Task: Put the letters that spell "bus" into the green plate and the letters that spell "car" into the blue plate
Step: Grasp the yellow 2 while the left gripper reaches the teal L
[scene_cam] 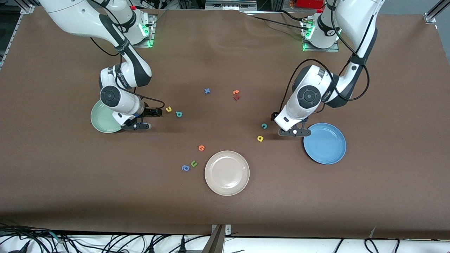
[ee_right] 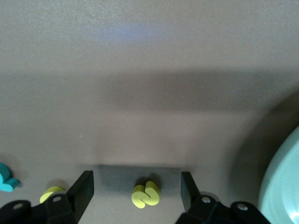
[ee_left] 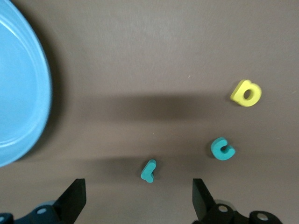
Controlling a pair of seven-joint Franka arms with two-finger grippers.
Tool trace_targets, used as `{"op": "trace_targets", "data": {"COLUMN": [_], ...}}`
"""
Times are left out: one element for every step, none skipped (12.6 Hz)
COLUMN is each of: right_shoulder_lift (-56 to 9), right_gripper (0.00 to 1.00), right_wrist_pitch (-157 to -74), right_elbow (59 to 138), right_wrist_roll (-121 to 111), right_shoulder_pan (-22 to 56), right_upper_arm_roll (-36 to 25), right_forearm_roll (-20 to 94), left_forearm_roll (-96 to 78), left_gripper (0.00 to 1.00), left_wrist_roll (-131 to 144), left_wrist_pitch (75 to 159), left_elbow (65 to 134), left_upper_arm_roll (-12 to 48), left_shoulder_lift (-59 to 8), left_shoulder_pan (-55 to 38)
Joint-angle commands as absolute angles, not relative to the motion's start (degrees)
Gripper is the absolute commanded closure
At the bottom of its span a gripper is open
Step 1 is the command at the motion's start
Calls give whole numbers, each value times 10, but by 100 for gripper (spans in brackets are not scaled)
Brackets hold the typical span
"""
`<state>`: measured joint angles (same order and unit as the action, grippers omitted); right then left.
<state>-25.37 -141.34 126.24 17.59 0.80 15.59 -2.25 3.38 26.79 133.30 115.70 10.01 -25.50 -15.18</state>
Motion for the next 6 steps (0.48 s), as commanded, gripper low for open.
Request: {"op": "trace_targets", "data": {"right_shoulder_lift": [-259, -259, -258, -257, -256, -254], "right_gripper": [26, 27, 27, 28, 30, 30], "right_wrist_pitch": [-1414, -1409, -1403, -1398, -1391, -1379], "right_elbow": [1270, 1270, 1270, 1270, 1270, 1270], "right_wrist_roll": [164, 163, 159, 155, 154, 154], "right_shoulder_pan": [4, 4, 4, 4, 4, 4], "right_upper_arm_roll": [159, 160, 159, 160, 160, 160], "right_forearm_roll": [-28, -28, -28, -28, -28, -28], "left_forearm_roll": [50, 51, 61, 75, 83, 98], "left_gripper": [1, 2, 3, 4, 10, 14], "left_wrist_roll": [294, 295, 301, 301, 302, 302], "left_wrist_pitch": [1372, 1376, 1396, 1404, 1405, 1411], "left_elbow": [1198, 1197, 1198, 1197, 1196, 1196], "left_upper_arm_roll": [98, 98, 98, 98, 98, 98], "left_shoulder_lift": [-249, -263, -273, -278, -286, -289], "left_shoulder_pan": [-167, -173, -175, -174, -175, -174]}}
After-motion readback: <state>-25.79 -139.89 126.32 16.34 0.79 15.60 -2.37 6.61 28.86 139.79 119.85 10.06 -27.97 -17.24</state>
